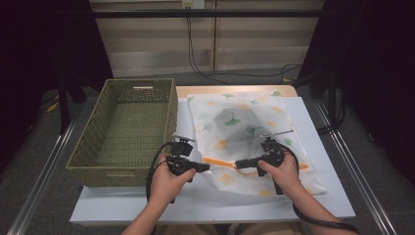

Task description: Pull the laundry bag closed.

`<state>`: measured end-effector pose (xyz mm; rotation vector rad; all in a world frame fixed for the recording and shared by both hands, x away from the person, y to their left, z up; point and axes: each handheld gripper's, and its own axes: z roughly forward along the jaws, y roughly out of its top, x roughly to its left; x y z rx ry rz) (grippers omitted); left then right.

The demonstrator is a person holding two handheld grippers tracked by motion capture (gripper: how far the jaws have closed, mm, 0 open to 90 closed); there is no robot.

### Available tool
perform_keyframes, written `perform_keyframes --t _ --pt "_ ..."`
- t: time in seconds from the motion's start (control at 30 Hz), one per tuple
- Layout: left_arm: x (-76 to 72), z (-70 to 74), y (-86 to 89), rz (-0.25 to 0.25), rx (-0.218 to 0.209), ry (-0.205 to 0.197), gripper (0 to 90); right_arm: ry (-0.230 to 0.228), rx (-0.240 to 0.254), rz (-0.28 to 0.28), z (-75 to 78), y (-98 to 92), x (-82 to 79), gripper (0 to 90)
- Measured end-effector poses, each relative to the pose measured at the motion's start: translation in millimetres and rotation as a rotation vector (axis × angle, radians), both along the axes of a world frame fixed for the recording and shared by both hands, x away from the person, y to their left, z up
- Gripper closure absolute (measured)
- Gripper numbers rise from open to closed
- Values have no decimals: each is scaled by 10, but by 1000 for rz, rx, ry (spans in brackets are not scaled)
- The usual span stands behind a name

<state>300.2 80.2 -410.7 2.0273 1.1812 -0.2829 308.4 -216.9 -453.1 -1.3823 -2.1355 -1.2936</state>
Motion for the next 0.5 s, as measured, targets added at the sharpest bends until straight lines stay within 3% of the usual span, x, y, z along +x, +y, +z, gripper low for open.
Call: perform_keyframes --t 0.23,0.27,0.3,0.33,0.5 --pt "13 13 32 -28 25 -11 889 -3 -10 -3 8 -31 -4 900" --pt "2 17 16 3 3 -1 889 5 -3 -8 7 -44 -4 900" --pt "2 17 16 3 3 -1 889 2 -4 -12 5 -50 -4 900" --pt "15 22 38 -27 17 -3 889 -4 -15 -10 4 -56 -6 900" --pt "21 19 40 -28 21 -2 889 -1 -6 -13 -8 -75 -10 900"
